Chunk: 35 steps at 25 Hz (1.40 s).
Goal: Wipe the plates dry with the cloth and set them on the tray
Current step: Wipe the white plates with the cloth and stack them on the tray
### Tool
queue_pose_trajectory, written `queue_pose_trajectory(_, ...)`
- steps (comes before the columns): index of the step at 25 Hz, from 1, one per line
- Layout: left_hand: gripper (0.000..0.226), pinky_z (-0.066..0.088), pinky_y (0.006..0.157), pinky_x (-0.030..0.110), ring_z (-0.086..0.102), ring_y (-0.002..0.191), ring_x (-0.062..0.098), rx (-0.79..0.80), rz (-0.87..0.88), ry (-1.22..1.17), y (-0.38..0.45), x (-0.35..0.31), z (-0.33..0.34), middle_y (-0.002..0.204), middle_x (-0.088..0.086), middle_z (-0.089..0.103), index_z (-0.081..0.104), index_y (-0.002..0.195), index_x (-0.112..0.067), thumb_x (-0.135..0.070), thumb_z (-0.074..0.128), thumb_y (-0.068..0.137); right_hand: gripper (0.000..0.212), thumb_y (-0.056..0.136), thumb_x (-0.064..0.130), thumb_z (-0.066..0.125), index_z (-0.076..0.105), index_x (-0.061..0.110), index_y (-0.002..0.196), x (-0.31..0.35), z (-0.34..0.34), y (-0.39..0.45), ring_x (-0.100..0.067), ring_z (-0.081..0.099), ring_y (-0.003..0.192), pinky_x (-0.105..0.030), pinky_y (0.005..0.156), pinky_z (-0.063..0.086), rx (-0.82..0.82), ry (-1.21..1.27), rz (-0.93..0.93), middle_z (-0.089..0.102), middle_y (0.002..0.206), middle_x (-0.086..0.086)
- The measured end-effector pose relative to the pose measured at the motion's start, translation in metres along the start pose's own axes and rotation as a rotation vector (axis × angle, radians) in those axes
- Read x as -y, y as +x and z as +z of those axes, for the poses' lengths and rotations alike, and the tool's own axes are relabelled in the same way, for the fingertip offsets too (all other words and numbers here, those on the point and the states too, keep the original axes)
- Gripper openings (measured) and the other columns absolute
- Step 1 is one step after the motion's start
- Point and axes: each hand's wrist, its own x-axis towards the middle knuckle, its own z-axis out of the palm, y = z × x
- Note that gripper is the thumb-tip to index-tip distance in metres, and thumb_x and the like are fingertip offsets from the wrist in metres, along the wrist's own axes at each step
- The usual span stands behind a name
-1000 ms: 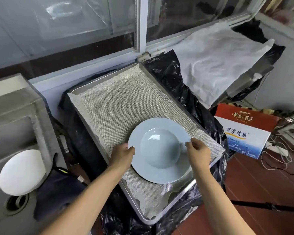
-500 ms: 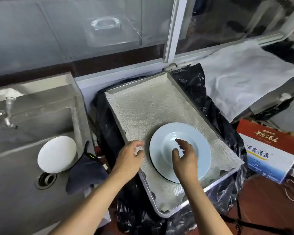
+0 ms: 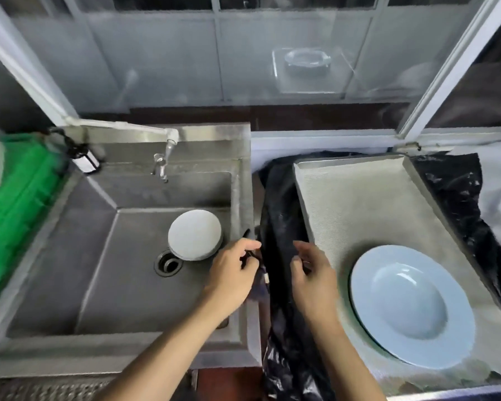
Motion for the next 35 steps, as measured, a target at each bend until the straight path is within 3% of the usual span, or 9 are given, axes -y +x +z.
queue_pose_trajectory(2,0.037,0.050,0.099,0.042,0.060,0.112,0.017,-0.048,-0.003,0.007,0.001,0.016,-0.029,0.117,-0.003,0.069,0.070,0.118,-0.018,0.001,0.054,0.092,0.033,0.095,0.006,0.058,0.069,0.019,0.124,0.015,0.031,-0.005,-0.010,0.064,0.108,-0.017,0.094,0.047,0.051,-0.034,-0.036,0.069,0.118,0.005)
queue_pose_trajectory(5,0.036,0.051,0.099,0.039,0.063,0.112,0.017,-0.070,-0.020,-0.020,0.004,0.048,-0.078,0.121,-0.002,0.068,0.069,0.118,-0.017,0.002,0.053,0.092,0.034,0.095,0.006,0.058,0.069,0.019,0.124,0.035,0.084,-0.015,0.000,0.063,0.104,-0.005,0.089,0.043,0.107,-0.047,-0.028,0.068,0.117,0.008)
queue_pose_trajectory(6,0.035,0.051,0.098,0.036,0.064,0.110,0.017,-0.075,-0.026,-0.028,0.005,0.060,-0.096,0.120,-0.002,0.068,0.069,0.118,-0.017,0.001,0.053,0.092,0.034,0.094,0.006,0.058,0.069,0.020,0.124,0.042,0.102,-0.020,0.005,0.062,0.101,-0.008,0.090,0.046,0.120,-0.042,-0.015,0.068,0.115,0.010)
queue_pose_trajectory(8,0.034,0.052,0.094,0.033,0.066,0.105,0.018,-0.077,-0.051,-0.032,0.009,0.085,-0.131,0.117,-0.003,0.068,0.070,0.117,-0.019,-0.001,0.054,0.092,0.033,0.094,0.004,0.058,0.069,0.019,0.122,0.052,0.142,-0.030,0.004,0.065,0.098,-0.026,0.093,0.054,0.134,-0.012,0.020,0.069,0.108,0.010)
queue_pose_trajectory(10,0.032,0.052,0.090,0.032,0.067,0.101,0.018,-0.071,-0.073,-0.034,0.016,0.112,-0.162,0.112,-0.003,0.068,0.070,0.115,-0.021,-0.003,0.056,0.093,0.032,0.094,0.001,0.058,0.069,0.017,0.120,0.062,0.179,-0.040,-0.014,0.070,0.098,-0.040,0.093,0.056,0.149,0.024,0.082,0.072,0.105,0.000)
queue_pose_trajectory(17,0.032,0.052,0.087,0.020,0.062,0.101,0.005,0.001,-0.071,0.013,0.054,0.199,-0.226,0.114,-0.012,0.068,0.069,0.114,-0.026,-0.005,0.057,0.094,0.030,0.097,0.006,0.059,0.068,0.019,0.122,0.058,0.284,-0.054,-0.011,0.068,0.102,-0.032,0.097,0.053,0.105,-0.067,0.179,0.071,0.118,0.002)
queue_pose_trajectory(25,0.035,0.042,0.078,0.001,0.062,0.105,0.002,0.007,-0.204,-0.036,0.130,0.300,-0.196,0.116,-0.016,0.068,0.068,0.120,-0.025,-0.003,0.056,0.096,0.038,0.102,0.016,0.052,0.058,0.027,0.138,-0.032,0.365,0.007,-0.011,0.060,0.113,-0.027,0.095,0.045,0.095,-0.131,0.362,0.061,0.129,0.006)
queue_pose_trajectory(30,0.041,0.042,0.087,0.011,0.060,0.115,0.008,0.016,-0.267,-0.069,0.190,0.355,-0.157,0.125,-0.011,0.064,0.062,0.128,-0.027,-0.003,0.051,0.097,0.040,0.105,0.020,0.048,0.053,0.025,0.144,-0.099,0.406,0.059,-0.018,0.055,0.118,-0.034,0.101,0.044,-0.089,-0.160,0.428,0.052,0.132,0.001)
queue_pose_trajectory(35,0.051,0.039,0.090,0.017,0.053,0.107,-0.002,0.030,-0.310,-0.047,0.234,0.390,-0.128,0.132,-0.016,0.052,0.049,0.144,-0.031,-0.009,0.049,0.097,0.039,0.107,0.017,0.047,0.056,0.022,0.144,-0.139,0.432,0.107,-0.030,0.054,0.130,-0.040,0.105,0.044,-0.286,-0.112,0.590,0.049,0.145,-0.007)
